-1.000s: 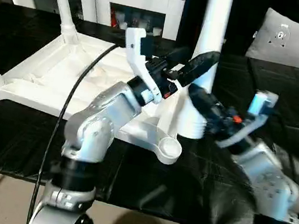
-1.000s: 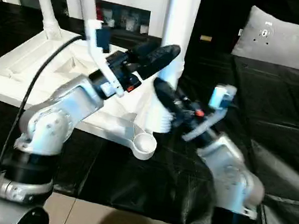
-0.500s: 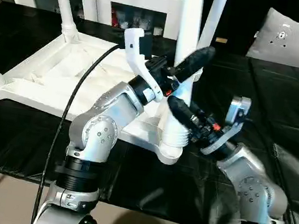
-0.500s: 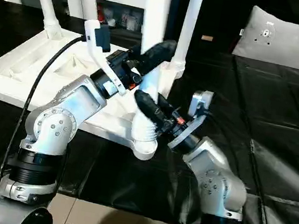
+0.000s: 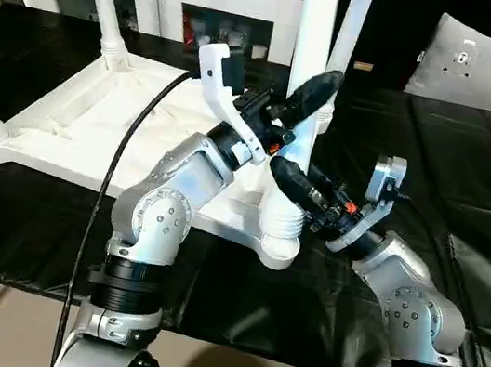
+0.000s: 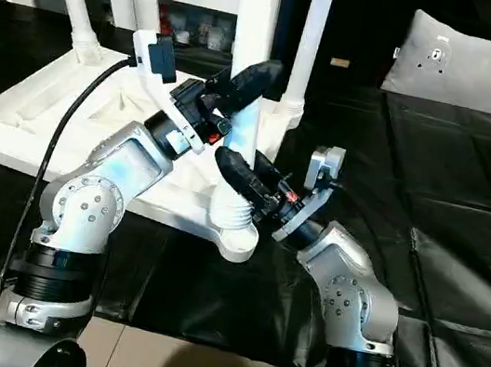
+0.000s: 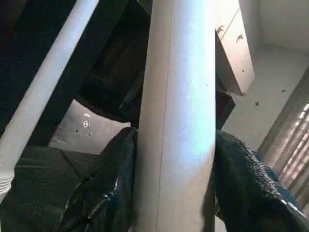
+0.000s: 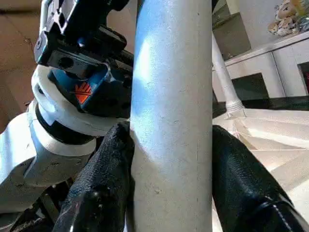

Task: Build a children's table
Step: Pick table leg

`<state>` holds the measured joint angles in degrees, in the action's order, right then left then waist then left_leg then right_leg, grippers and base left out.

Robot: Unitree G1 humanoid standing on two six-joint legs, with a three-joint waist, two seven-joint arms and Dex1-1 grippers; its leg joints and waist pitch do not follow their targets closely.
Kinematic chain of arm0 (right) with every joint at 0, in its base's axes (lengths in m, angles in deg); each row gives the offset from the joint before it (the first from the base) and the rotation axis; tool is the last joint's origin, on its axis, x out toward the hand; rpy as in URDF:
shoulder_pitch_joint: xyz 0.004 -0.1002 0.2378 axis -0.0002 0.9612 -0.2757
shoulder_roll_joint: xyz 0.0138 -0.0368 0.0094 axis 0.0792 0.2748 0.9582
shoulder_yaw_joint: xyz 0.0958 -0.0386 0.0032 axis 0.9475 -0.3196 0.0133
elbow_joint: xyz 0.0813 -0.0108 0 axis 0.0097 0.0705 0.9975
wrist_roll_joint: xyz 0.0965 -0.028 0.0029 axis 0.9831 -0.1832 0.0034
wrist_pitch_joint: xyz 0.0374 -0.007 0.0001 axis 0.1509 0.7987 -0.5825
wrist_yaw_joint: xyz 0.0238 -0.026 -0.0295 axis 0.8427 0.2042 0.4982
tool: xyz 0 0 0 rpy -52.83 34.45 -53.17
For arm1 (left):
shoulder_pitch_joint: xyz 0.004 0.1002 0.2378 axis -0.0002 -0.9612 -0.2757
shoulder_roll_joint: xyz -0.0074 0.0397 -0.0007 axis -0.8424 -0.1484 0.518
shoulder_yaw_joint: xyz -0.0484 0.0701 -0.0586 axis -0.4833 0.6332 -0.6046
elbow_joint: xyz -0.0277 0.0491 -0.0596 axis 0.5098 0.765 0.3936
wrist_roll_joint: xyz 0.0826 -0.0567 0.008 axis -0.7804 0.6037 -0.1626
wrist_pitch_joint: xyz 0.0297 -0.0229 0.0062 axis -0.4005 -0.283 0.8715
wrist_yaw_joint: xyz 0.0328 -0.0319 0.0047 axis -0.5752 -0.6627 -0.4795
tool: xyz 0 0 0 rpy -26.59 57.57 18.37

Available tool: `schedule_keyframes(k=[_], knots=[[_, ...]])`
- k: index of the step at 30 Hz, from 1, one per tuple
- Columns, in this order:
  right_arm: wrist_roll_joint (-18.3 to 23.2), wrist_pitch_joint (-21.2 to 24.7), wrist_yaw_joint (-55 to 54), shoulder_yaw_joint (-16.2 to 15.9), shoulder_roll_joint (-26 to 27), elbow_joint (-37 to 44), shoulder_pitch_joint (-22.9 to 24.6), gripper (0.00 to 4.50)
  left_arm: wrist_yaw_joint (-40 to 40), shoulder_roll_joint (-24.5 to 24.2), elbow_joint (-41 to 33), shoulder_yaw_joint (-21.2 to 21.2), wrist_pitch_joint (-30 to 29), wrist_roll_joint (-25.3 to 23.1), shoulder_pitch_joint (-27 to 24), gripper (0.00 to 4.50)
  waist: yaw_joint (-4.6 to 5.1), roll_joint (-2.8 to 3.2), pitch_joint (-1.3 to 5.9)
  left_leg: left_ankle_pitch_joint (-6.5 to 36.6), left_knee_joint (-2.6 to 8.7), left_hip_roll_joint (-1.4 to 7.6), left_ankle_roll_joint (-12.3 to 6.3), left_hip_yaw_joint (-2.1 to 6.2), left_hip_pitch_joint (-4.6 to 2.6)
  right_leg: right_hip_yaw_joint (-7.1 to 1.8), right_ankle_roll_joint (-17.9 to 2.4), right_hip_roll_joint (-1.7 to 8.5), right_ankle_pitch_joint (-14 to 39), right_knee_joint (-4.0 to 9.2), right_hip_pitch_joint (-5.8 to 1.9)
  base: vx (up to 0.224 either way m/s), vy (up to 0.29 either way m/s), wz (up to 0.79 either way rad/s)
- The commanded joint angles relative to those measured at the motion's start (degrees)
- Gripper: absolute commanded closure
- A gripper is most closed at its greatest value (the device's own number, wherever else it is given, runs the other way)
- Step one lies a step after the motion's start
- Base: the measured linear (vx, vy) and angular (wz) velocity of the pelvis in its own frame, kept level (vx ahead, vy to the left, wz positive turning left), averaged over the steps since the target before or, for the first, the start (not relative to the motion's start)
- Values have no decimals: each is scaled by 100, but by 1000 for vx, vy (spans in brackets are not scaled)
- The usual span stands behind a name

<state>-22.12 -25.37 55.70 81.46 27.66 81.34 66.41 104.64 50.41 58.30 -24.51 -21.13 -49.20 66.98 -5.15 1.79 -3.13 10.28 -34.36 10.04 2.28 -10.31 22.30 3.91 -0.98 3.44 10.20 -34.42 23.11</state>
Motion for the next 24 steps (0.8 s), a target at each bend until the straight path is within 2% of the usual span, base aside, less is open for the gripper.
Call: schedule_keyframes(k=[1, 9, 13, 15, 19, 20, 22, 24], knots=[[-60, 4, -52, -59, -23, -40, -58, 260, 28, 72, 4, 80, 16, 72, 115, 244, -13, -67, 403, 765, 359, 297, -317, 124, -76, -264, -826, 473, 1403, 459, -317, 0, 0, 0], [-112, -94, -44, -75, -76, -84, -89, 261, -44, 77, 53, 40, 38, 65, 108, 265, -12, -81, 409, 726, 355, 301, -329, 124, -75, -265, -850, 471, 1330, 444, -318, 0, 0, 0], [-403, -330, -184, -188, -88, -161, -157, 261, -125, 46, 110, -36, 68, 46, 151, 266, -13, -79, 409, 707, 350, 297, -334, 122, -73, -263, -860, 475, 1330, 442, -317, 0, 0, 0], [-473, -299, -260, -216, -100, -231, -216, 191, -156, -17, 166, -61, 84, -17, 200, 267, 1, -81, 404, 725, 353, 285, -322, 123, -70, -259, -842, 464, 1387, 446, -316, 0, 0, 0], [-397, -226, -99, -205, -232, -214, -251, 168, -179, -195, 309, -78, 106, -171, 293, 267, -16, -69, 409, 736, 352, 301, -298, 126, -100, -266, -815, 464, 1364, 444, -305, 0, 0, 0], [-283, -117, 25, -145, -355, -190, -279, 149, -153, -272, 386, -102, 127, -203, 345, 268, -10, -89, 410, 728, 351, 295, -311, 124, -86, -263, -830, 457, 1310, 436, -317, 0, 0, 0], [-151, -1, 119, -42, -483, -174, -336, 144, -102, -345, 454, -116, 154, -227, 394, 268, -23, -80, 412, 695, 345, 291, -343, 123, -93, -265, -851, 457, 1239, 425, -321, 0, 0, 0], [-109, 108, 185, -8, -657, -202, -428, 129, -13, -402, 495, -101, 186, -252, 427, 268, -29, -106, 420, 630, 335, 289, -373, 121, -80, -266, -871, 468, 1181, 411, -331, 0, 0, 0]])
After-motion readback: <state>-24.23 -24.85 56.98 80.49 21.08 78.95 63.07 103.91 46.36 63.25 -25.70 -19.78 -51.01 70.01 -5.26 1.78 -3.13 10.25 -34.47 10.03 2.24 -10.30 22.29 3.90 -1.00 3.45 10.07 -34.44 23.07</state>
